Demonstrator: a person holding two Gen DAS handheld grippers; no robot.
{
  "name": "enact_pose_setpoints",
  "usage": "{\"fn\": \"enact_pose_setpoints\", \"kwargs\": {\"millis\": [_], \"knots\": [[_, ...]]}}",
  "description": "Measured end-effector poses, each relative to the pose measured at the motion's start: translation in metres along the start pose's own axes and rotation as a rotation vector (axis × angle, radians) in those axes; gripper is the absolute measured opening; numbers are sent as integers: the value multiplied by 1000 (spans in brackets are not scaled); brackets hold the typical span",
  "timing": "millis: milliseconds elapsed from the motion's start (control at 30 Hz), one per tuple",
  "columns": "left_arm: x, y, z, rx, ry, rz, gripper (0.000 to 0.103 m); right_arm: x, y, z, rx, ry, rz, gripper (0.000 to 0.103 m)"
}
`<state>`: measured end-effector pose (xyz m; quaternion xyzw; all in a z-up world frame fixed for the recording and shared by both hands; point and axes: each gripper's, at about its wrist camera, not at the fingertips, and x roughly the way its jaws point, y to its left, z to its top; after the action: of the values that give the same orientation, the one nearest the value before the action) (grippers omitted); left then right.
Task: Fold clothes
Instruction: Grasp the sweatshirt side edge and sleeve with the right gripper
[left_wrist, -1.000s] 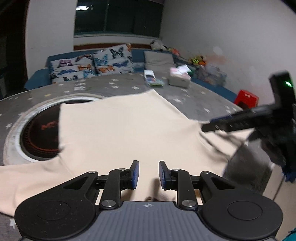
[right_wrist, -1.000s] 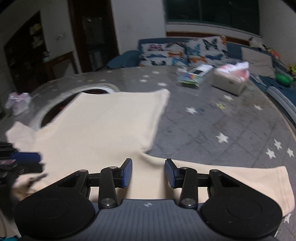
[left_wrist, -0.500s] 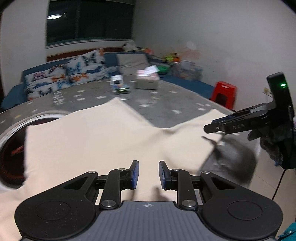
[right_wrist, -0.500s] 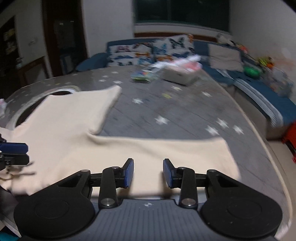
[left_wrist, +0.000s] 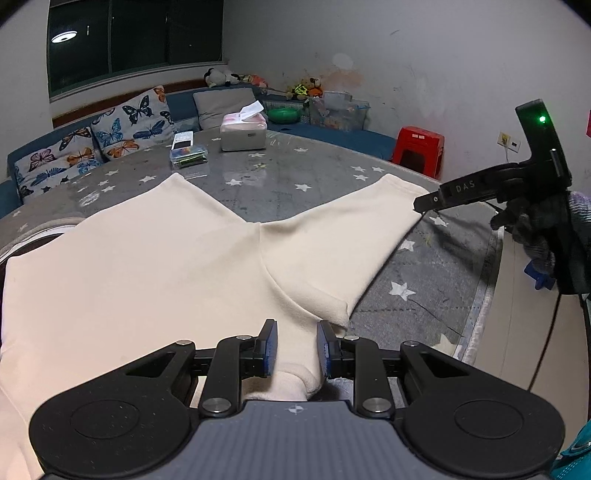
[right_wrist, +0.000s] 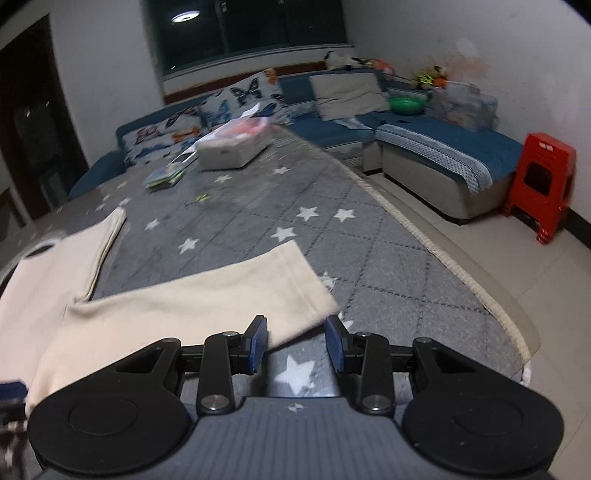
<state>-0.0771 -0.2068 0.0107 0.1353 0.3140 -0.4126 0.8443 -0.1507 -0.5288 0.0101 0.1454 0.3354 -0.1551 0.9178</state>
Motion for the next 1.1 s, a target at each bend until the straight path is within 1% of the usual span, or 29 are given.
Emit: {"fn": "enact_pose_setpoints", "kwargs": {"millis": [67,133,167,233,400,467,533,633,700,767,867,900,933,1033,1100], "knots": [[0,0,-1,2,1,2,26,3,0,1,8,-11,4,35],[0,-1,0,4,2,3,26,5,1,2,13,-21,8,20],[0,-1,1,5,3,4,26,6,1,4,12,-27,6,6],[0,-1,1,11,4,3,26,5,1,10,8,-54,-2,4],[1,-2,1,26,9,4,26,1,-1,25,8,-114,-22,1],[0,-1,2,23,7,5,27,3,-4,26,21,-108,-23,2],[-1,-1,3,20,2,7,28,7,-7,22,32,-77,-19,2],[-4,0,6,20,-9,9,28,8,-11,16,76,-53,4,9],[-5,1,8,19,-14,11,28,6,-13,13,95,-49,12,17],[-4,2,9,18,-17,13,28,7,-15,12,104,-49,15,23],[-1,1,9,22,-11,9,28,11,-15,13,111,-45,15,26],[0,0,9,23,-8,9,28,13,-13,14,106,-47,13,29],[1,0,8,25,-5,8,28,16,-11,14,101,-49,12,29],[3,-2,7,30,2,7,28,22,-6,16,85,-54,6,28],[4,-2,6,30,4,7,28,26,-2,17,75,-57,3,7]]}}
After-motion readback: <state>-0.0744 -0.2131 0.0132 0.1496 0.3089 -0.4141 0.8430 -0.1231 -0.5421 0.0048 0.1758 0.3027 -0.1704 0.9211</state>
